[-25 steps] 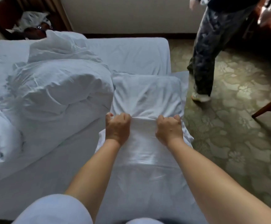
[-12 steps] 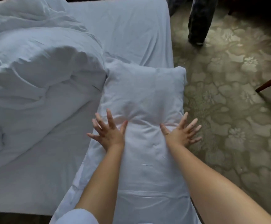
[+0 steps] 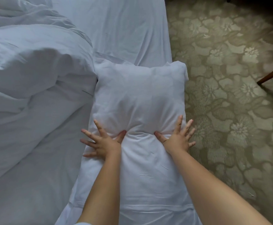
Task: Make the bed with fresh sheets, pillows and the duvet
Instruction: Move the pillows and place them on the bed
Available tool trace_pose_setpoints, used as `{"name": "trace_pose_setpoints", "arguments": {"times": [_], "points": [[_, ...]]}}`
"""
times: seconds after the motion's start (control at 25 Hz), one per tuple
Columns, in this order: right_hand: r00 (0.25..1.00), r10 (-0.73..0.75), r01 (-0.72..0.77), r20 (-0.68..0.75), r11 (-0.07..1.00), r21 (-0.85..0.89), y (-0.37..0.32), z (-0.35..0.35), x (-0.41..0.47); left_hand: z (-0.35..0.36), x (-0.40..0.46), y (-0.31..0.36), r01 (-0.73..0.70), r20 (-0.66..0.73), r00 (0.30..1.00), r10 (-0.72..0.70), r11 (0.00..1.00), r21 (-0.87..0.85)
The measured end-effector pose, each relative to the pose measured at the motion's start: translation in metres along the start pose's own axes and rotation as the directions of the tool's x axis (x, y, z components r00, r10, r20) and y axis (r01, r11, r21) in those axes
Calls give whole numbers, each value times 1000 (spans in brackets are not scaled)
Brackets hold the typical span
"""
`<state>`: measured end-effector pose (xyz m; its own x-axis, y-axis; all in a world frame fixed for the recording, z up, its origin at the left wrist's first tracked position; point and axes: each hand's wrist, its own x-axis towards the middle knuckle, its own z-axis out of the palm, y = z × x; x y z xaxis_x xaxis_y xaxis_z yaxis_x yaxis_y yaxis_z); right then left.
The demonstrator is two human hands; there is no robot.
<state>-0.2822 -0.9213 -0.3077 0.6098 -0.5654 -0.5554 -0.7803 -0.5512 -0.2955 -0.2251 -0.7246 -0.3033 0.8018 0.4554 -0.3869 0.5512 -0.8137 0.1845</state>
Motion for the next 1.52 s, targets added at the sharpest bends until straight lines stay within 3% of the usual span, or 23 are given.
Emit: {"name": "trace_pose_setpoints", "arguments": {"times": [0.24, 1.0, 1.52], "points": [[996, 88, -89, 12, 990, 108, -6, 15, 13, 11, 20, 2, 27, 57, 998, -28, 1000, 11], [969, 216, -221, -117, 975, -34, -8, 59, 50, 45, 69, 1, -28, 140, 990, 17, 997, 74], [957, 279, -280, -79, 960, -3, 0, 58, 59, 50, 80, -4, -39, 105, 994, 36, 999, 31]]}}
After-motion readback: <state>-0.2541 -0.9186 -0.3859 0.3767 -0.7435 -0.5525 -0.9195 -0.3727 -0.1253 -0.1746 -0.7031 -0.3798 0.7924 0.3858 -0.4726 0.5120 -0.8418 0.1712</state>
